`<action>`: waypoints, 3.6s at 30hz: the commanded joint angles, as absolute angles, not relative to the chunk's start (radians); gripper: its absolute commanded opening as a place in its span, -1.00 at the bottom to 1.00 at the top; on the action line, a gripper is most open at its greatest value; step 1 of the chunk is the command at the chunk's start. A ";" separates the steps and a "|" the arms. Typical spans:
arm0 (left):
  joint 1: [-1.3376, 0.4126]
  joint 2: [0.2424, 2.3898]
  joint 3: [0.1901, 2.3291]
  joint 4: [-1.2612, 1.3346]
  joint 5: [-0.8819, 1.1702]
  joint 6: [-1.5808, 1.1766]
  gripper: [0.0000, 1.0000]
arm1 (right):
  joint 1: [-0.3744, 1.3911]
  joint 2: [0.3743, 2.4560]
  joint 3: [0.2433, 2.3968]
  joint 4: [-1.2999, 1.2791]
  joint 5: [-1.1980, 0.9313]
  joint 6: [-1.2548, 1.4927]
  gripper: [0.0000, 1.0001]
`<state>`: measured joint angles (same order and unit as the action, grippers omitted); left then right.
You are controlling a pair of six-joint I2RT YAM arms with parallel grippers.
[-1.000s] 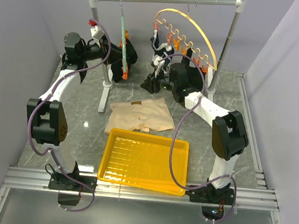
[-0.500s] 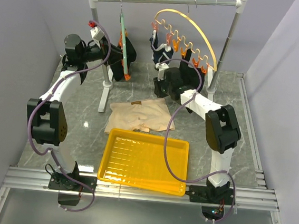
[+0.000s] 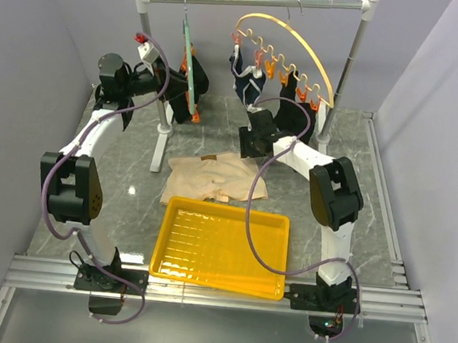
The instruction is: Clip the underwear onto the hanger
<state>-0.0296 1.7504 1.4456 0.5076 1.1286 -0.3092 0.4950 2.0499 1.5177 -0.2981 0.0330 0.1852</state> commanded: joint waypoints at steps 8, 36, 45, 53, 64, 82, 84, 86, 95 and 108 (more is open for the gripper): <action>-0.026 1.687 1.394 0.494 1.121 -0.304 -0.99 | 0.522 2.155 1.655 -0.387 0.126 0.265 0.12; -0.021 1.707 1.397 0.485 1.101 -0.316 -0.99 | 0.543 2.335 1.862 -0.615 0.066 0.239 0.27; -0.011 1.710 1.411 0.471 1.094 -0.321 -1.00 | 0.535 2.421 1.950 -0.773 0.020 0.178 -0.43; -0.011 1.713 1.405 0.489 1.094 -0.350 -0.99 | 0.535 2.358 1.912 -0.654 -0.087 0.095 -1.00; -0.011 1.704 1.381 0.554 1.072 -0.436 -0.99 | 0.523 2.072 1.594 0.148 -0.308 0.066 -1.00; -0.018 1.723 1.370 0.607 1.019 -0.509 -0.99 | 0.540 2.138 1.626 0.744 -0.459 0.189 -1.00; -0.023 1.723 1.358 0.621 1.014 -0.520 -0.99 | 0.546 2.144 1.649 0.730 -0.468 0.202 -1.00; -0.029 1.726 1.353 0.640 1.014 -0.531 -0.99 | 0.554 2.145 1.666 0.723 -0.463 0.201 -1.00; -0.035 1.752 1.359 0.656 0.970 -0.543 -0.99 | 0.578 2.148 1.707 0.715 -0.486 0.265 -1.00; -0.037 1.755 1.304 0.779 0.948 -0.607 -0.99 | 0.598 2.141 1.709 0.726 -0.515 0.337 -1.00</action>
